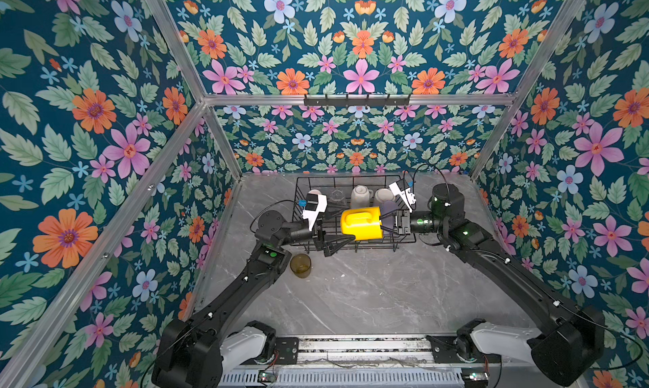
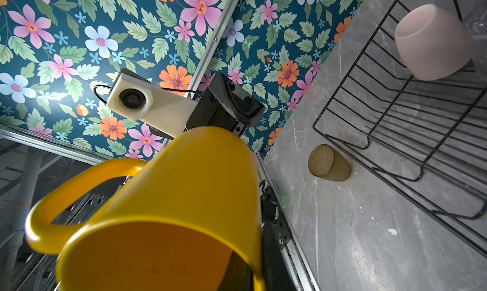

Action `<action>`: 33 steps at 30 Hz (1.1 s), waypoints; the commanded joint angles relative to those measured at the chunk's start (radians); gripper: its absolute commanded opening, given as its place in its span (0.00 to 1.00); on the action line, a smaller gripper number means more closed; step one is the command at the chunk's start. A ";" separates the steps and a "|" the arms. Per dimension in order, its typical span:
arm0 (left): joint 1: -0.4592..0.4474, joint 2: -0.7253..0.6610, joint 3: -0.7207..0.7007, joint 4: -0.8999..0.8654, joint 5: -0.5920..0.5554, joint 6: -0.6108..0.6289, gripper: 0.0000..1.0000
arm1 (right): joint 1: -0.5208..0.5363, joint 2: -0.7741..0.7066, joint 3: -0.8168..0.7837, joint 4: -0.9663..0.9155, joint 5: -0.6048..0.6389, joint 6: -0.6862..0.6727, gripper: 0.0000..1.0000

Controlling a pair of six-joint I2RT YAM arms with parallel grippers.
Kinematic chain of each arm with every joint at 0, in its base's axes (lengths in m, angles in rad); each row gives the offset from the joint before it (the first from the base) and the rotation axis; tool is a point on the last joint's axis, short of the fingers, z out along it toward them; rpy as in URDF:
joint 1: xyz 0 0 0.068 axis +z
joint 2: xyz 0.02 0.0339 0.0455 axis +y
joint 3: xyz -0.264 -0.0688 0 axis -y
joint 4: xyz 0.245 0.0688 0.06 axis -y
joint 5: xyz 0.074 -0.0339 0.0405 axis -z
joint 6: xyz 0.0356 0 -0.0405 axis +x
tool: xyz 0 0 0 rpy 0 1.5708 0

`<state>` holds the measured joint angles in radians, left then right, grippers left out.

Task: Load cups into a dish rack
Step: Place the cup upside down at the dish rack.

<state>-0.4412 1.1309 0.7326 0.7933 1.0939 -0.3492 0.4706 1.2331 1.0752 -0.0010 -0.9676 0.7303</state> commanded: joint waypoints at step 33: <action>0.001 0.015 0.027 0.077 0.133 -0.057 0.93 | 0.071 0.147 0.043 0.334 -0.083 0.185 0.00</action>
<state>-0.4404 1.1446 0.7517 0.8379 1.1763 -0.3935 0.5377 1.3769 1.1046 0.2440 -1.0416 0.8906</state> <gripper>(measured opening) 0.933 0.083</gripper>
